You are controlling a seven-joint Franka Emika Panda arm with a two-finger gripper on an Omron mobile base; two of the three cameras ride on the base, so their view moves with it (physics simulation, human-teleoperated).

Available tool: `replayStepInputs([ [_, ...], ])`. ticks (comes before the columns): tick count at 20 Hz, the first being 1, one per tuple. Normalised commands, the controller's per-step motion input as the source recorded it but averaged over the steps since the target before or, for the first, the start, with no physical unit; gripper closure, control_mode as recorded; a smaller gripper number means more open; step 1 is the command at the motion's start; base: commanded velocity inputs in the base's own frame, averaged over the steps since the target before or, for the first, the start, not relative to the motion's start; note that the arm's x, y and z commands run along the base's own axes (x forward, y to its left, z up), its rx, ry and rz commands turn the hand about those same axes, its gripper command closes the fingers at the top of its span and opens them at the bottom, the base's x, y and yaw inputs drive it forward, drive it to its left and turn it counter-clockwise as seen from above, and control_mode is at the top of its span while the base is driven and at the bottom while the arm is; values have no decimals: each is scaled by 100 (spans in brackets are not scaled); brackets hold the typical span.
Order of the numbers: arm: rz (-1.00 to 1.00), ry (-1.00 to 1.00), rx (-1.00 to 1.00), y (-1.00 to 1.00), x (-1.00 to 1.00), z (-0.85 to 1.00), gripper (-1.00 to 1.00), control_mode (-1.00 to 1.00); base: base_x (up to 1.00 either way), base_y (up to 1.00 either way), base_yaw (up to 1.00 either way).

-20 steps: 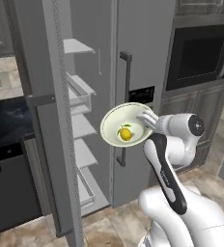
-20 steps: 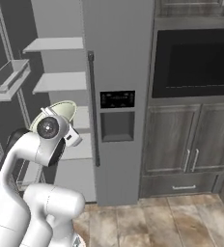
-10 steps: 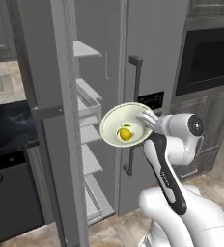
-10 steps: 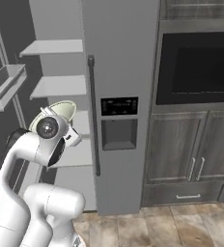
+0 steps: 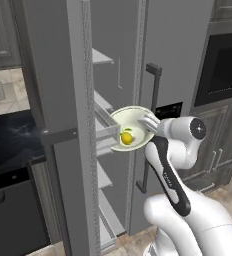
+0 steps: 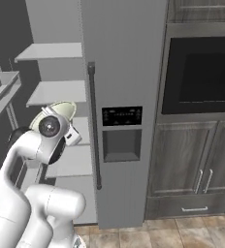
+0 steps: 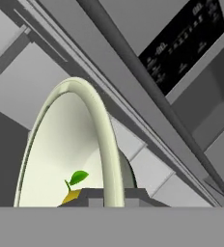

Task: Move the glass cup from next to the sink to the open cabinet. Then, move the bowl with the lemon to the fridge to clear the area for faucet cleaning.

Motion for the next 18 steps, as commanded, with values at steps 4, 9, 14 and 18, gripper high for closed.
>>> replayStepInputs([
  [4,7,3,2,54,14,0,100,-100,0,0,0],
  [9,2,2,6,16,61,0,100,-100,0,0,0],
  [14,0,5,2,36,87,0,100,-100,0,0,0],
  [18,-1,8,0,55,72,0,100,-100,0,0,0],
])
